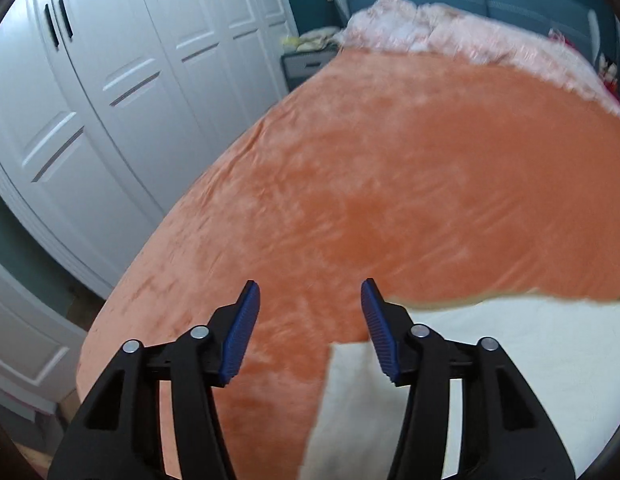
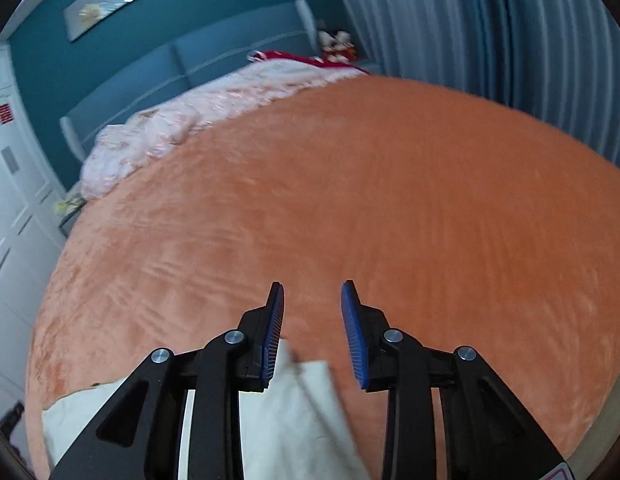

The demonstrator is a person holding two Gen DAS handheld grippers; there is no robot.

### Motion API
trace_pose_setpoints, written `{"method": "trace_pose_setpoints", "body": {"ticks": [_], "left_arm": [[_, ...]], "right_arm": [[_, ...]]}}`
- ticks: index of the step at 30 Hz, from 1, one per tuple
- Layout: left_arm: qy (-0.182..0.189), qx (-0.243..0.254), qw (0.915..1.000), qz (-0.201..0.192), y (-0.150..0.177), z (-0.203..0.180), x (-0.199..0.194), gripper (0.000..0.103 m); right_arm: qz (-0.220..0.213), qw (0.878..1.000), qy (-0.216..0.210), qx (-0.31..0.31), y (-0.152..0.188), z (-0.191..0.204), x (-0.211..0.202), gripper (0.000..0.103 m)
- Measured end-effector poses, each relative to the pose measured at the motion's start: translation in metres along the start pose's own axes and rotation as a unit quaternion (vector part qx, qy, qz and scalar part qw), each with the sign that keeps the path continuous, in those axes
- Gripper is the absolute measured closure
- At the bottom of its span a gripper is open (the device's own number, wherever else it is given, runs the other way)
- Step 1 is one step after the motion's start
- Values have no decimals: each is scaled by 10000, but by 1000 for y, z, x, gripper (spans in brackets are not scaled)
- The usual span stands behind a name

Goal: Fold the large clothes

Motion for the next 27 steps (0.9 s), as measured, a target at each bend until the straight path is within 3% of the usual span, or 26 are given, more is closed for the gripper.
{"method": "trace_pose_setpoints", "body": {"ticks": [2,4,7,9,11,14,18,27], "left_arm": [[460,-132,9989,-31,-12,-23,-24,53],[1183,-12,9929,121,-15,-62,-39,53],[1805,285,9817,536,-2,-119,-35,52],[1881,488,9776,811,14,-151,-21,56],[1963,486,9730,1108,31,-172,-3,63],[1940,433,9701,1394,49,-186,22,69],[1841,496,9730,1300,64,-192,33,70],[1684,627,9804,810,77,-200,44,69]], "right_arm": [[352,9971,-562,-367,11,42,5,73],[865,9880,-1047,-737,32,84,20,73],[1369,9742,-1278,-1261,65,129,45,77],[1604,9686,-1267,-1415,82,144,62,80],[1852,9632,-1324,-1426,96,154,78,91],[1976,9595,-1253,-1569,112,165,95,94],[2070,9553,-1171,-1759,135,170,108,96],[2114,9564,-1330,-1514,147,157,130,103]]}}
Point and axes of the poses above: each gripper's, at about its wrist camera, not at the fingertips, and x roughly the way its jaws point, z to its left, y to its underside, the point moved 3 cm from there along x, roughly the way its jaws point, and after that the axes turned 3 degrees about z, right-handed, at the moved point
